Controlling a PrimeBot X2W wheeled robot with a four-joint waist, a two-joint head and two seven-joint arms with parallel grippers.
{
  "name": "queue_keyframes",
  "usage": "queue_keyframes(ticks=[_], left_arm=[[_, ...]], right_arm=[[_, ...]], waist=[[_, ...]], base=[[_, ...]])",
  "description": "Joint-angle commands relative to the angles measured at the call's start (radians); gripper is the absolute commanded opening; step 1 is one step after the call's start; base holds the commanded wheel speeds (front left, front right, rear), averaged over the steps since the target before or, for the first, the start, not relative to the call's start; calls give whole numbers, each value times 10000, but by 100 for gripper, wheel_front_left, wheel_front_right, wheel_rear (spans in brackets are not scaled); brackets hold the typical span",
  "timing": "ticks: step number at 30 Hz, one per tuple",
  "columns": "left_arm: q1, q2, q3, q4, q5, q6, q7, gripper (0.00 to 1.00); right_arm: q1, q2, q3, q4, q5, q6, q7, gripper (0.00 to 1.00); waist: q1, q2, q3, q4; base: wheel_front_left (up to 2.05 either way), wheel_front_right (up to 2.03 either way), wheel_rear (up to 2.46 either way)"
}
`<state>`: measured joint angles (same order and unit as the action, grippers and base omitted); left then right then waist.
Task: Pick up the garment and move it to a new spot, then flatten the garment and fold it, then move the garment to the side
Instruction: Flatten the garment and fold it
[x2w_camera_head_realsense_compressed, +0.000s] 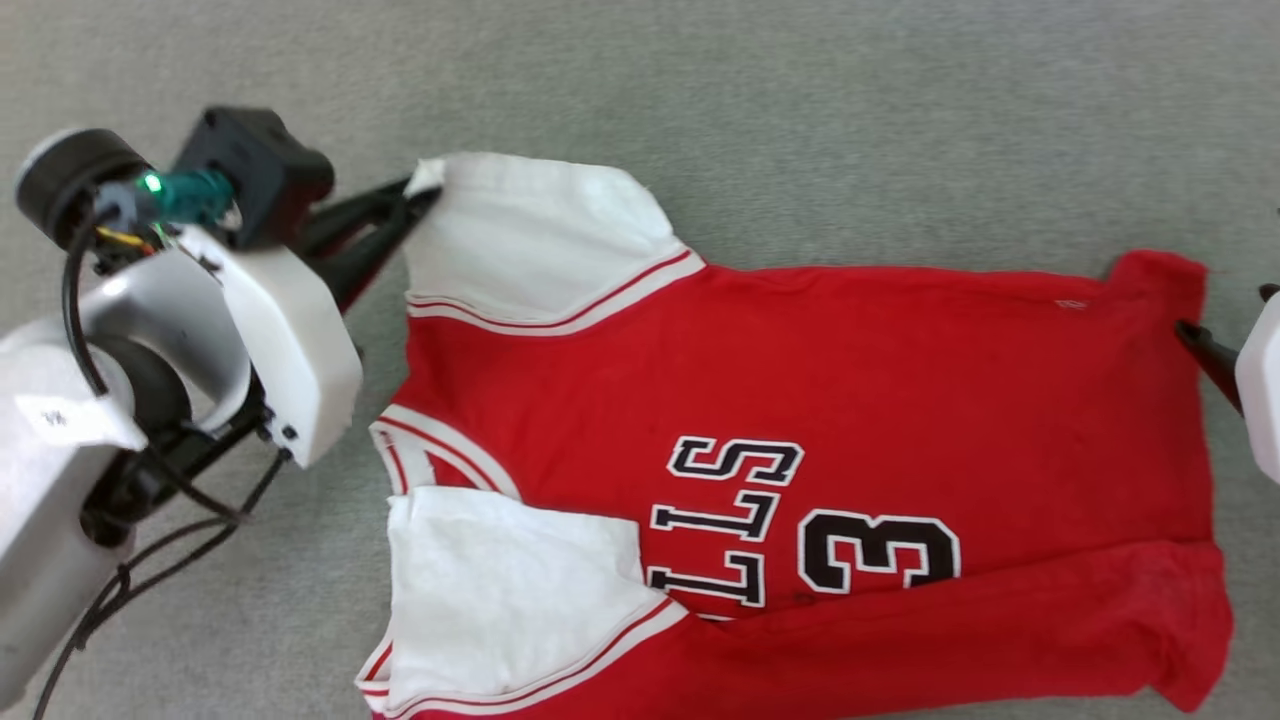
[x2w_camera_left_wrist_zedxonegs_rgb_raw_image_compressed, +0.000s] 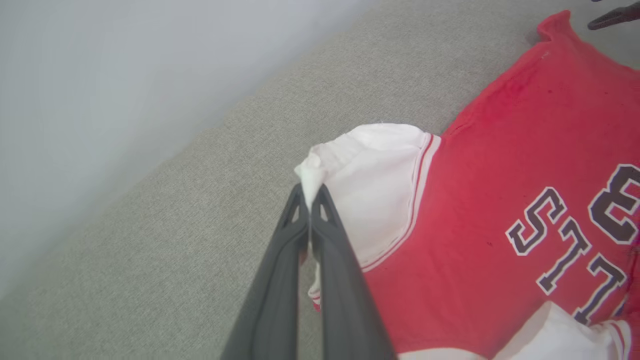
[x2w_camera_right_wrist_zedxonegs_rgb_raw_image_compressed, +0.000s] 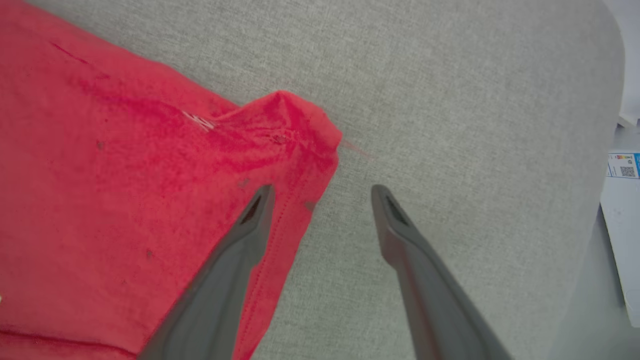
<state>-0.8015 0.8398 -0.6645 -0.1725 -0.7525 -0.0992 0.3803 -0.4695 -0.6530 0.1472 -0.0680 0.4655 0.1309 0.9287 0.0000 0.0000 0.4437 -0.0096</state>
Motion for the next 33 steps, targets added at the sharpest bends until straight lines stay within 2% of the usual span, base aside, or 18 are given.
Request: queue_keyframes(ticks=[1,11,20,21,22,33], left_arm=[[98,34,20,-51,22,18,-67,0],[630,11,-143,-1069,257,393,-359,0],[802,-195,-333,-1290,337,518,-443,0],[829,-203,-349,-1259,331,521,-473,0],[837,-204,-366,-1231,338,523,-516,0],[1559,18,-212,-767,170,911,-964,0]], right_arm=[[-176,-99,27,64,3,-4,43,100],[-1021,-397,916,1216,-158,-4,558,100],[-843,-323,1733,2153,141,-3,278,100],[-824,-242,1762,2260,266,-1,253,25],[-817,-159,1751,2343,363,-1,149,0],[-1004,-176,1287,2740,890,-4,-1296,0]], waist=[[0,0,123,173],[0,0,524,766],[0,0,822,1083],[0,0,817,1095],[0,0,804,1099],[0,0,-213,779]], base=[[0,0,0],[0,0,0],[0,0,0],[0,0,0],[0,0,0],[0,0,0]])
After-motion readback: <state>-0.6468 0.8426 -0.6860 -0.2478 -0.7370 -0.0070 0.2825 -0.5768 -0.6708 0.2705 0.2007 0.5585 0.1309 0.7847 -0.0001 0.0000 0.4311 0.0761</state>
